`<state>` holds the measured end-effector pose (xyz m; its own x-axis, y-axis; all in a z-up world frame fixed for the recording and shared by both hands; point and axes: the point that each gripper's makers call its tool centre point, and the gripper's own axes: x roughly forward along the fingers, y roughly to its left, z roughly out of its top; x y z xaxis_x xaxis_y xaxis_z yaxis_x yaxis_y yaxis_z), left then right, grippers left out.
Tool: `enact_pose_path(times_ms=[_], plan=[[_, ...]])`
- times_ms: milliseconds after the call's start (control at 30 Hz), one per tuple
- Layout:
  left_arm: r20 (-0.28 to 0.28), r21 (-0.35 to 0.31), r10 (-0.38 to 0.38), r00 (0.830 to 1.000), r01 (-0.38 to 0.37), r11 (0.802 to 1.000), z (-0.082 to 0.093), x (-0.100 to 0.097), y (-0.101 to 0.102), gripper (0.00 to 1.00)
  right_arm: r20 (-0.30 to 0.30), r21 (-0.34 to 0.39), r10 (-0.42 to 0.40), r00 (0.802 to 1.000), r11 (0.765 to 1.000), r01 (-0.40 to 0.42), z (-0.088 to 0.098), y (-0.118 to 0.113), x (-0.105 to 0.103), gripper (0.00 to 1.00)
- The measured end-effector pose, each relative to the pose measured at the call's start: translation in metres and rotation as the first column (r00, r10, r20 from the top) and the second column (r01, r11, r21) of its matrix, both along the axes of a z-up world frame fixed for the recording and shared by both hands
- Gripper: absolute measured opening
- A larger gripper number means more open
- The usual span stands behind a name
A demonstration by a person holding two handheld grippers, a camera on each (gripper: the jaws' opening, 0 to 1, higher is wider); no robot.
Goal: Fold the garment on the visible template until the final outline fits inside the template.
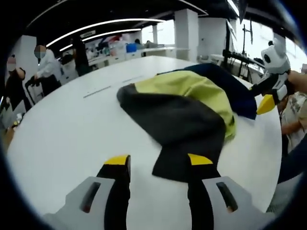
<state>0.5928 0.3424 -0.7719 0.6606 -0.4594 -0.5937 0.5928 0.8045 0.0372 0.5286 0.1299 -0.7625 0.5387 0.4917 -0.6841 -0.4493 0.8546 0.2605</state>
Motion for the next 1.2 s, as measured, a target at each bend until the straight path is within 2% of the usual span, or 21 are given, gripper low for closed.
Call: enact_pose_path(times_ms=[67, 200, 367, 500, 600, 767, 833, 900, 1033, 1200], plan=[[-0.015, 0.006, -0.006, 1.000, 0.006, 1.000, -0.003, -0.002, -0.002, 0.39, 0.012, -0.021, 0.002, 1.000, 1.000, -0.002, -0.003, 0.000, -0.003, 0.61], [-0.019, 0.029, -0.012, 1.000, 0.013, 0.999, -0.007, -0.004, -0.002, 0.34, 0.040, -0.061, 0.004, 0.999, 0.998, -0.001, -0.009, -0.002, -0.008, 0.45], [-0.018, 0.051, -0.019, 1.000, 0.020, 0.999, -0.011, -0.007, -0.002, 0.32, 0.056, -0.060, -0.009, 0.998, 0.998, 0.012, -0.012, -0.004, -0.011, 0.29], [0.005, 0.065, -0.036, 0.999, 0.036, 0.997, -0.010, -0.008, -0.004, 0.30, 0.071, -0.062, -0.038, 0.997, 0.997, 0.043, -0.014, -0.007, -0.007, 0.19], [-0.008, 0.048, -0.036, 0.999, 0.037, 0.998, -0.011, -0.008, -0.006, 0.26, 0.083, -0.075, -0.046, 0.995, 0.996, 0.052, -0.013, -0.009, -0.006, 0.12], [-0.036, 0.017, -0.014, 0.999, 0.015, 1.000, -0.013, -0.009, -0.007, 0.23, 0.082, -0.066, -0.061, 0.995, 0.996, 0.066, -0.012, -0.008, -0.002, 0.06], [-0.069, -0.031, 0.024, 0.997, -0.027, 0.999, -0.014, -0.008, -0.006, 0.22, 0.087, -0.061, -0.064, 0.994, 0.996, 0.070, -0.011, -0.008, -0.001, 0.05], [-0.052, -0.008, 0.005, 0.999, -0.006, 1.000, -0.014, -0.008, -0.006, 0.21, 0.087, -0.061, -0.066, 0.994, 0.996, 0.072, -0.010, -0.008, -0.001, 0.04], [-0.061, -0.003, 0.023, 0.998, -0.023, 1.000, -0.015, -0.009, -0.007, 0.20, 0.094, -0.056, -0.078, 0.993, 0.995, 0.083, -0.009, -0.009, 0.001, 0.00], [-0.071, 0.021, 0.006, 0.997, -0.004, 1.000, -0.015, -0.013, -0.014, 0.02, 0.106, -0.046, -0.097, 0.990, 0.994, 0.102, -0.003, -0.011, 0.004, 0.00]])
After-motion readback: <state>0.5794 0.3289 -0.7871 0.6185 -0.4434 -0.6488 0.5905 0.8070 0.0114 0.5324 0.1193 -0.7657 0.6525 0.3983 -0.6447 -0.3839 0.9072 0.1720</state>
